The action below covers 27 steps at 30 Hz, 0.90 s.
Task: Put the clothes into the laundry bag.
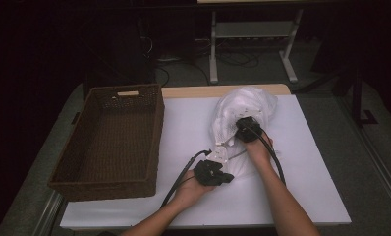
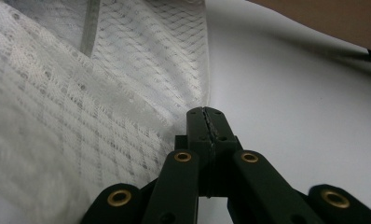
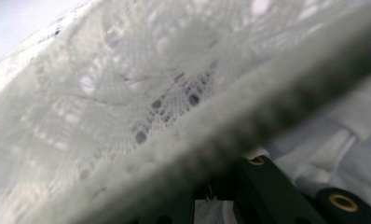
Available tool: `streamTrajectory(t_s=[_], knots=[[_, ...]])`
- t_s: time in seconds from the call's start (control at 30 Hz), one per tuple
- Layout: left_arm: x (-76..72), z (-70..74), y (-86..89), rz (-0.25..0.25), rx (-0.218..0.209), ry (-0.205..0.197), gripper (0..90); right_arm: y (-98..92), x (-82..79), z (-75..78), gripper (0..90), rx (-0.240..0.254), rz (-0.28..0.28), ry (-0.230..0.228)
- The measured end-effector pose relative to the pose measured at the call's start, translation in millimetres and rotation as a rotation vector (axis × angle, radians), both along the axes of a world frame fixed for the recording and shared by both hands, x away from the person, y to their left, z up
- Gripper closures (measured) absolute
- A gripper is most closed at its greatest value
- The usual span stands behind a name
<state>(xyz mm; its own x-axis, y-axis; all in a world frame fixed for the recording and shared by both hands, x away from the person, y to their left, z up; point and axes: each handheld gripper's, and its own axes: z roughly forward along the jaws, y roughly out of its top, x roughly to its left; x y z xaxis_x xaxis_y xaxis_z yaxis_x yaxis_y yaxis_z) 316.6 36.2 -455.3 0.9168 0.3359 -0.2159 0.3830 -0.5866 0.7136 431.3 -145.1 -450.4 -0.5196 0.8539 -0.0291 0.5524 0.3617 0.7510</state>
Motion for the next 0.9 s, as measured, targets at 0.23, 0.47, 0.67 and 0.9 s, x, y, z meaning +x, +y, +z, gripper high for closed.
streamTrajectory(t_s=[0.23,0.47,0.67,0.9], knots=[[0.2,-0.3,0.3,0.000,-0.003,0.002,90.0,-9.7,-26.0,8.3,65.8,0.023,0.067,0.020],[-0.2,-0.6,0.7,0.005,-0.009,0.004,90.0,-24.0,-52.2,22.5,52.9,0.055,0.114,0.018],[1.7,1.3,2.7,0.007,-0.041,0.026,84.2,-47.0,-78.0,31.7,48.1,0.093,0.122,0.006],[2.2,14.3,5.7,0.014,-0.078,0.002,67.1,-72.0,-99.7,28.4,41.9,0.094,0.107,0.027]])
